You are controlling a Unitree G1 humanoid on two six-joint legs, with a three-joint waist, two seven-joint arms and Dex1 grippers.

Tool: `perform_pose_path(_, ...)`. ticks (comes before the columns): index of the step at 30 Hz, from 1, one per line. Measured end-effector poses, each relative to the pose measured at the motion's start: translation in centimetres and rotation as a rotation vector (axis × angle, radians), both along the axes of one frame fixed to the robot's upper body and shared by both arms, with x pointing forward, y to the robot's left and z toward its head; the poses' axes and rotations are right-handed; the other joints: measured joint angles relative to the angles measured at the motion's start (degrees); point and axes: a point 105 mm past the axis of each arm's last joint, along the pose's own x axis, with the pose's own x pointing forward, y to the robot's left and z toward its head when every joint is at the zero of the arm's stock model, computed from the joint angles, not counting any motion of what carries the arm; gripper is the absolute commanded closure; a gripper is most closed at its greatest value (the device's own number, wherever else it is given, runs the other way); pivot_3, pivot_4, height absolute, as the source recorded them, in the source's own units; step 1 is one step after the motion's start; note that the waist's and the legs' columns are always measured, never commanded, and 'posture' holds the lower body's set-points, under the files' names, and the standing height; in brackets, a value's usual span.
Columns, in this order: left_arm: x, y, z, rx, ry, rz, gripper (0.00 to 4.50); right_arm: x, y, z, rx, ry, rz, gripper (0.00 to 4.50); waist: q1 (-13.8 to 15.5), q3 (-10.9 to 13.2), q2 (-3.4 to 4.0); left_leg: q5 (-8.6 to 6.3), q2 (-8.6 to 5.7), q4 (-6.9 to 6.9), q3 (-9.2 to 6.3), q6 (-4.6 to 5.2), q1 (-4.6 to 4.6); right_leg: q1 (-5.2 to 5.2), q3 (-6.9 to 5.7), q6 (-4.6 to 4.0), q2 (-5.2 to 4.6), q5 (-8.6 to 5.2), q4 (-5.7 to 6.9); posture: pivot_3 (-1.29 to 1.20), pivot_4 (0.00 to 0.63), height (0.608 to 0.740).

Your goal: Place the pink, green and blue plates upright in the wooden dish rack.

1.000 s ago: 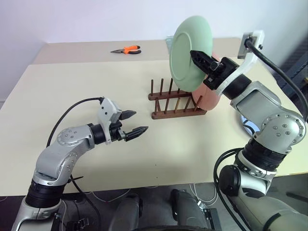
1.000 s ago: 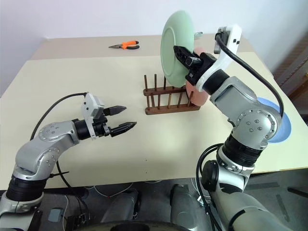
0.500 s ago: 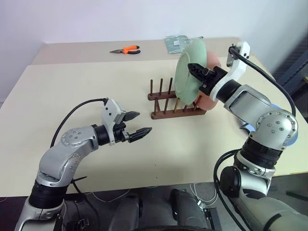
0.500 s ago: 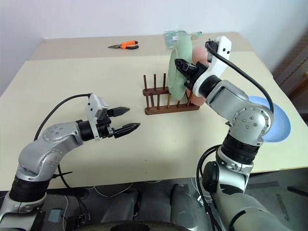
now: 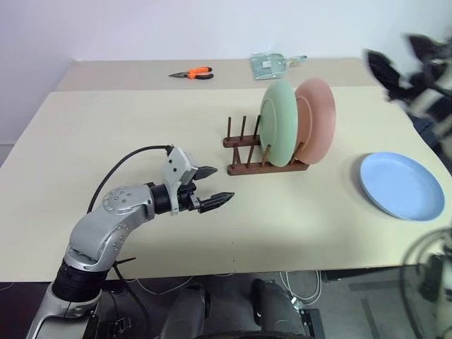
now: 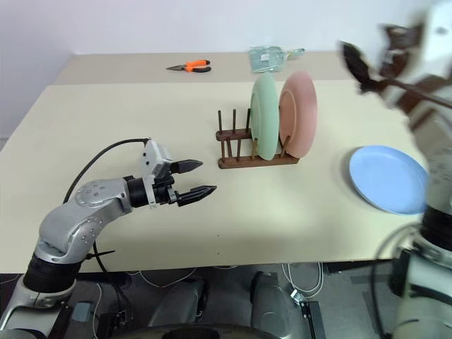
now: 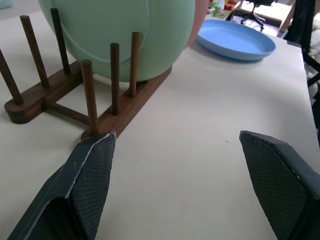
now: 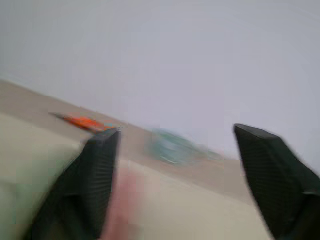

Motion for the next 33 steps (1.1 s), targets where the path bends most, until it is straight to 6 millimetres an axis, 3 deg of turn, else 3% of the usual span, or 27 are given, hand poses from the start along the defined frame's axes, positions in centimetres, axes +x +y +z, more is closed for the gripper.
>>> perform_pose_path(2, -0.1, -0.3, 0.0, -0.001, 0.001, -0.019, 0.41, -0.7, -1.5, -4.7, -0.029, 0.173, -0.021, 0.09, -0.17, -0.01, 0.05, -0.02, 0.03, -0.03, 0.07, 0.03, 0.05, -0.02, 0.02, 0.00, 0.00, 0.00, 0.05, 0.00, 0.150, 0.740)
perform_pose_path(5, -0.4, -1.3, -0.1, -0.004, 0.006, -0.068, 0.41, -2.2, -1.7, -11.2, -0.012, 0.400, 0.010, 0.09, -0.52, 0.01, 0.24, -0.03, 0.07, -0.01, 0.19, 0.03, 0.12, -0.02, 0.11, 0.14, 0.01, -0.08, 0.11, 0.00, 0.150, 0.740)
perform_pose_path(7, -0.7, -1.9, -0.1, -0.009, 0.009, -0.095, 0.41, -2.9, -1.4, -13.9, 0.012, 0.490, 0.020, 0.09, -0.68, 0.02, 0.40, -0.02, 0.06, 0.07, 0.25, 0.03, 0.12, -0.02, 0.18, 0.11, 0.01, -0.06, 0.11, 0.00, 0.150, 0.740)
perform_pose_path(12, -0.9, -2.7, 0.3, -0.023, -0.001, -0.123, 0.41, -3.4, -0.8, -16.9, -0.042, 0.602, 0.006, 0.09, -0.62, 0.02, 0.42, -0.03, 0.06, 0.11, 0.25, 0.03, 0.11, 0.00, 0.15, 0.10, 0.01, -0.06, 0.08, 0.00, 0.150, 0.740)
perform_pose_path(15, -0.8, -2.8, 0.3, -0.023, -0.003, -0.124, 0.41, -3.3, -1.7, -19.4, -0.067, 0.681, -0.063, 0.92, -0.29, 0.03, 0.41, -0.03, 0.04, 0.10, 0.25, 0.04, 0.07, -0.01, 0.16, 0.11, -0.01, -0.06, 0.04, 0.00, 0.150, 0.740)
perform_pose_path(16, -0.8, -2.8, 0.3, -0.022, -0.003, -0.123, 0.41, -3.4, -2.1, -20.1, -0.070, 0.698, -0.081, 1.42, -0.20, 0.03, 0.42, -0.03, 0.03, 0.10, 0.25, 0.04, 0.07, -0.02, 0.17, 0.11, -0.01, -0.06, 0.04, 0.00, 0.150, 0.740)
perform_pose_path(22, -0.8, -2.7, 0.3, -0.018, -0.005, -0.121, 0.41, -2.6, -2.5, -20.3, -0.184, 0.679, -0.110, 4.46, -0.03, 0.03, 0.37, -0.03, 0.02, 0.13, 0.20, 0.03, 0.10, 0.06, 0.14, 0.13, -0.01, -0.07, 0.04, 0.00, 0.150, 0.740)
perform_pose_path(29, -0.7, -2.3, 0.2, -0.006, -0.005, -0.107, 0.41, -0.8, -2.1, -17.1, -0.266, 0.539, -0.107, 4.49, -0.49, 0.08, 0.42, -0.02, 0.03, 0.11, 0.22, 0.03, 0.11, 0.00, 0.16, 0.13, 0.00, -0.06, 0.09, 0.00, 0.150, 0.740)
perform_pose_path(30, -0.7, -2.1, 0.1, 0.002, -0.004, -0.100, 0.41, -0.1, -1.6, -15.4, -0.287, 0.477, -0.095, 4.49, -0.69, 0.15, 0.57, -0.02, 0.03, 0.11, 0.27, 0.03, 0.10, -0.02, 0.19, 0.13, -0.01, -0.06, 0.08, 0.00, 0.150, 0.740)
perform_pose_path(33, -0.5, -1.4, 0.1, 0.016, -0.009, -0.084, 0.41, 2.3, 1.4, -6.1, -0.309, 0.162, -0.028, 4.49, -1.66, 0.26, 0.78, -0.02, 0.06, 0.08, 0.30, 0.03, 0.13, -0.04, 0.21, 0.14, 0.02, -0.05, 0.12, 0.00, 0.150, 0.740)
